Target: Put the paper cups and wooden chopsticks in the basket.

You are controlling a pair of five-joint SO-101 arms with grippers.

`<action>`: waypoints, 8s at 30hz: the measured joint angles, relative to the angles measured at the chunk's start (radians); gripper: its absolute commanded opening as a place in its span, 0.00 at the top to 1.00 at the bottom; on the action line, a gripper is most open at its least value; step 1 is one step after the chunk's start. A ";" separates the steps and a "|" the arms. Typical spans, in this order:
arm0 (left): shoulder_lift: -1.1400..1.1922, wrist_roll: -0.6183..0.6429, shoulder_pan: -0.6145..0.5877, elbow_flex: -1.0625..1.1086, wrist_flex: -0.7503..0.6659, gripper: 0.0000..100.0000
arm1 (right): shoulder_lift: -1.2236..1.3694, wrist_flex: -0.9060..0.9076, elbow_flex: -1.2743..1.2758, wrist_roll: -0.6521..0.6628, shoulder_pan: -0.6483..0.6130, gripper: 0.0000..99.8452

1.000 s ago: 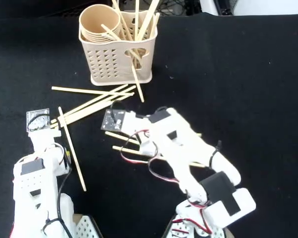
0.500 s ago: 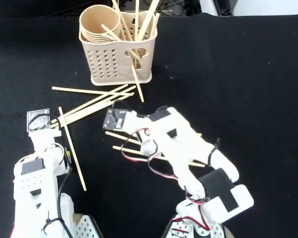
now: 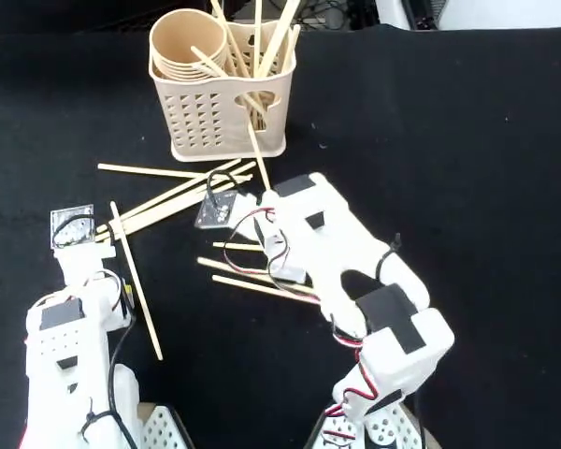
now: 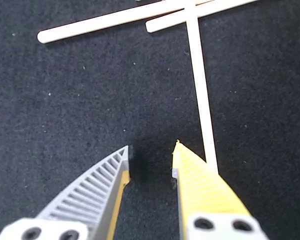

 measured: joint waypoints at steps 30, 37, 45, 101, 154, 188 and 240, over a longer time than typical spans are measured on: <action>0.000 0.000 0.000 0.000 0.000 0.84 | -0.167 -0.207 0.215 -0.011 -0.044 0.64; 0.000 0.000 0.000 0.000 0.000 0.84 | -0.106 -0.221 0.215 -0.011 -0.035 0.68; 0.000 0.000 0.000 0.000 0.000 0.84 | -0.114 -0.195 0.193 -0.011 -0.032 0.99; 0.000 0.000 0.000 0.000 0.000 0.84 | -0.377 -0.117 0.318 -0.120 -0.167 0.64; 0.000 0.000 0.000 0.000 0.000 0.84 | -0.193 -0.199 0.241 -0.115 -0.144 0.99; 0.000 0.000 0.000 0.000 0.000 0.84 | -0.661 -0.459 0.247 -0.451 0.041 0.99; 0.000 0.000 0.000 0.000 0.000 0.84 | -0.773 -1.134 0.046 -0.767 0.120 0.99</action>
